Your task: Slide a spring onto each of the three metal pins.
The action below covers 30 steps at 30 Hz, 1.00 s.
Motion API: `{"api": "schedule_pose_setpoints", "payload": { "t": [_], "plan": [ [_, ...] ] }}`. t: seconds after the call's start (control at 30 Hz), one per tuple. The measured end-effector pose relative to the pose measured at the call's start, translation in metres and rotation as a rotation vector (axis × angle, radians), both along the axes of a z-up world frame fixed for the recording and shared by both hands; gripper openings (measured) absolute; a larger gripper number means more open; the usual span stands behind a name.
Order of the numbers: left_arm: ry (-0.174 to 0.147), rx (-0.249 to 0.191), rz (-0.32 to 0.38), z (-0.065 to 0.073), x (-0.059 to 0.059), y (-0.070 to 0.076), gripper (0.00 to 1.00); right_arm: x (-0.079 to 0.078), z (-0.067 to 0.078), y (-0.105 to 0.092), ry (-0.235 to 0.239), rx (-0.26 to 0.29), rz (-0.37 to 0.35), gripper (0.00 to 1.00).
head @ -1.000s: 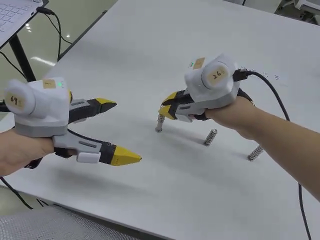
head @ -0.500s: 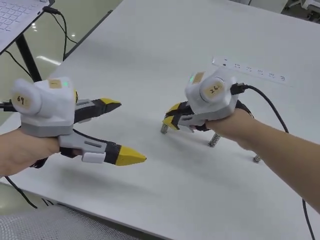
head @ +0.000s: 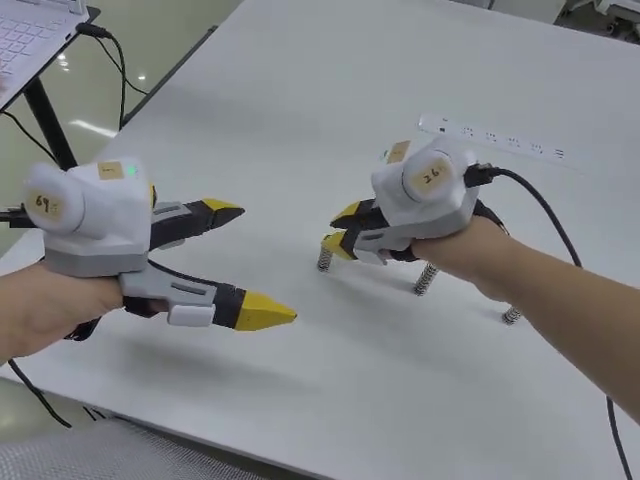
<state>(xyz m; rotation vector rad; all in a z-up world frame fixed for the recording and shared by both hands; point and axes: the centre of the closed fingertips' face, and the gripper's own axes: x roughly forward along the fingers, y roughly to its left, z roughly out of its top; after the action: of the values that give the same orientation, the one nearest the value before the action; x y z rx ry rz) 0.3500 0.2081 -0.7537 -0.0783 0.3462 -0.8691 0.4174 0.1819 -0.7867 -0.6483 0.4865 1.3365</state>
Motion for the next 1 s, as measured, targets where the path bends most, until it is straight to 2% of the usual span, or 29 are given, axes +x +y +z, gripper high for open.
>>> {"api": "schedule_pose_setpoints", "payload": {
  "t": [0.1,0.13,0.37,0.53,0.77,0.9,0.97,1.0],
  "plan": [
    [0.000,-0.004,-0.001,0.002,0.002,-0.002,0.95,-0.004,0.014,-0.009,0.023,0.060,-0.029,0.17],
    [-0.002,-0.004,-0.001,0.004,0.002,-0.003,0.95,-0.005,0.020,-0.013,0.038,0.097,-0.050,0.19],
    [-0.009,-0.006,-0.005,0.010,0.005,-0.008,0.95,-0.005,0.039,-0.053,0.063,0.251,-0.177,0.35],
    [-0.015,-0.006,-0.006,0.013,0.005,-0.010,0.96,-0.015,0.044,-0.088,0.048,0.313,-0.239,0.50],
    [-0.025,-0.007,-0.005,0.016,0.004,-0.012,0.98,-0.027,0.050,-0.135,0.020,0.378,-0.339,0.62],
    [-0.033,-0.011,0.003,0.018,0.005,-0.010,0.98,-0.032,0.044,-0.162,0.014,0.395,-0.389,0.71],
    [-0.038,-0.009,0.012,0.019,0.005,-0.009,0.98,-0.035,0.040,-0.178,-0.019,0.393,-0.411,0.76],
    [-0.040,-0.009,0.015,0.019,0.005,-0.008,0.98,-0.035,0.037,-0.189,-0.027,0.389,-0.445,0.79]
  ]
}}
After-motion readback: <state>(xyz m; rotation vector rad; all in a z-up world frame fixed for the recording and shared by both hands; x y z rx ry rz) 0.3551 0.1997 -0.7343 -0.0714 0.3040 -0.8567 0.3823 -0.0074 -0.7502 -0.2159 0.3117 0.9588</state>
